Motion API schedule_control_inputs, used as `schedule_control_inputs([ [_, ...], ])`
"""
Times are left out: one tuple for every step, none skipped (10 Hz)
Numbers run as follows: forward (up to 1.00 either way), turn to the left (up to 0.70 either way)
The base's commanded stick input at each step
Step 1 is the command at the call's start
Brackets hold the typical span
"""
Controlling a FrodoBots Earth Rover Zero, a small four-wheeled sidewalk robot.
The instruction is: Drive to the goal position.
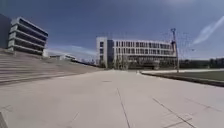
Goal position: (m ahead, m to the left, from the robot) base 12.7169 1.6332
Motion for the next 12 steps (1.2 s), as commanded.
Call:
schedule_control_inputs([
  [0.7,-0.11],
  [0.7,-0.14],
  [0.7,0.0],
  [0.7,0.0],
  [0.7,0.0],
  [0.7,0.0],
  [0.7,0.0],
  [0.7,0.0],
  [0.7,0.01],
  [0.7,0.01],
  [0.7,0.11],
  [0.7,0.24],
])
